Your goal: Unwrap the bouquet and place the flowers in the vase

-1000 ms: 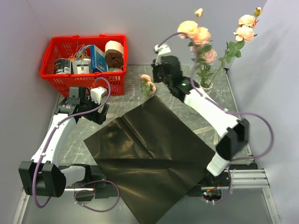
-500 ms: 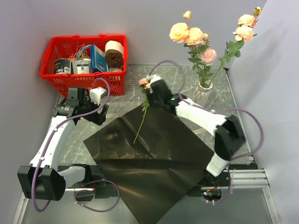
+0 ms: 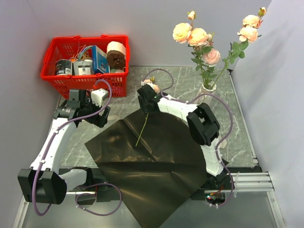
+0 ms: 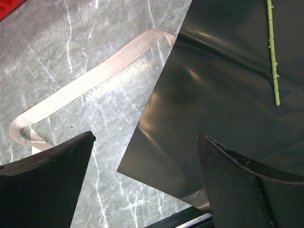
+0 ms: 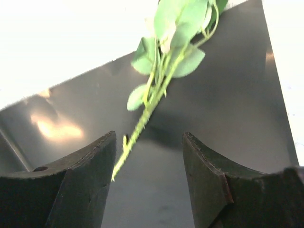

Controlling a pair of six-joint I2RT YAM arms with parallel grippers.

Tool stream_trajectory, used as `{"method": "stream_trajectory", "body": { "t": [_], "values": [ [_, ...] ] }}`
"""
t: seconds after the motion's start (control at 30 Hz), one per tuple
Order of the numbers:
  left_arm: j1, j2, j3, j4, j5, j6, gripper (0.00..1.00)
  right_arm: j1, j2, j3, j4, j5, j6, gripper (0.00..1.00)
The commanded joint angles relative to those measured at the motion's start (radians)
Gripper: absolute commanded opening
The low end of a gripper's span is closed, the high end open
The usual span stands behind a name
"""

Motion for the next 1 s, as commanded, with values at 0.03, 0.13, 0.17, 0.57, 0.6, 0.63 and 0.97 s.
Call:
{"method": "stream_trajectory", "body": {
  "t": [0.03,0.13,0.17,0.57,0.6,0.63,0.97],
  "values": [
    [0.005,-0.011,0.005,0.007,0.001,0.018,0.96,-0.02,0.108,0.149,-0.068,0.046,0.068,0.62],
    [0.006,-0.008,0.0,0.015,-0.003,0.028,0.96,-0.029,0.153,0.191,-0.093,0.033,0.073,0.6],
    [0.008,-0.007,-0.003,0.018,-0.003,0.031,0.96,-0.033,0.161,0.197,-0.094,0.029,0.075,0.59],
    [0.031,0.002,-0.017,0.029,0.006,0.054,0.96,-0.043,0.185,0.199,-0.074,0.006,0.087,0.2],
    [0.032,0.001,-0.02,0.027,0.006,0.057,0.96,-0.043,0.173,0.187,-0.065,0.004,0.085,0.15],
    [0.034,0.001,-0.021,0.029,0.006,0.057,0.96,-0.041,0.167,0.184,-0.05,0.006,0.085,0.1],
    [0.065,0.035,0.013,0.021,0.033,0.056,0.96,0.011,-0.06,0.158,0.1,0.092,-0.052,0.0]
  ]
}}
